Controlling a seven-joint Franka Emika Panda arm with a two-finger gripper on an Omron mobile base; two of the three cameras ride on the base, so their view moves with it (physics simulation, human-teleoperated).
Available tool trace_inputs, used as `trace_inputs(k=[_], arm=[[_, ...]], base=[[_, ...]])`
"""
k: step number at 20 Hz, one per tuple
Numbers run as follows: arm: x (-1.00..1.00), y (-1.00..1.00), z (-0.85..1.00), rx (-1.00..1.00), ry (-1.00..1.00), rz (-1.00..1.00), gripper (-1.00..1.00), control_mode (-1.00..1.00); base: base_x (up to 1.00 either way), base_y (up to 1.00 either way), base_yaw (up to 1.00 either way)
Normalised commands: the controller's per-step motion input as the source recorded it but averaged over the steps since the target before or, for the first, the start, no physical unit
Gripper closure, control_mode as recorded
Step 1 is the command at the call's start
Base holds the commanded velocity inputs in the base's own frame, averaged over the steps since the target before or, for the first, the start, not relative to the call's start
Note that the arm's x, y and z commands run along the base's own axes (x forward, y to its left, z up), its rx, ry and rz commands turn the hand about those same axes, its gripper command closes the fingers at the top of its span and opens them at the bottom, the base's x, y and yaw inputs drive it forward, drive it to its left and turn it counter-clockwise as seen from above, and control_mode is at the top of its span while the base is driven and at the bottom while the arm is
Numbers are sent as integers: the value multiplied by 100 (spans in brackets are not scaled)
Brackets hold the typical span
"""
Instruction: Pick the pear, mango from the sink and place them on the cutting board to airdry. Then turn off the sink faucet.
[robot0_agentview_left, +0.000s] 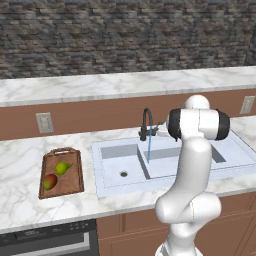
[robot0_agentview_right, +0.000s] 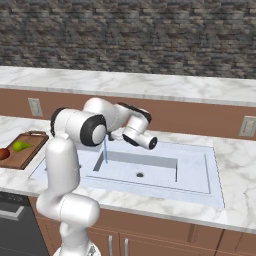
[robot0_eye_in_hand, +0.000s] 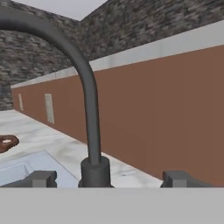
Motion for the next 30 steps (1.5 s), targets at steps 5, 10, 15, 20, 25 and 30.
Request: trace_inputs(k=[5, 10, 15, 20, 25, 30], arm=[[37, 0, -9, 0, 0, 2, -100, -100], [18, 8, -3, 0, 0, 2, -100, -100], [2, 47, -4, 0, 0, 3, -100, -100], [0, 82, -12, 0, 0, 3, -100, -100], [10, 100, -3, -1, 0, 4, -100, -100], [14, 100, -1, -2, 0, 5, -100, -100]], base=[[0, 0, 0], [0, 0, 0], [0, 0, 0], [0, 0, 0], [0, 0, 0], [0, 0, 0]])
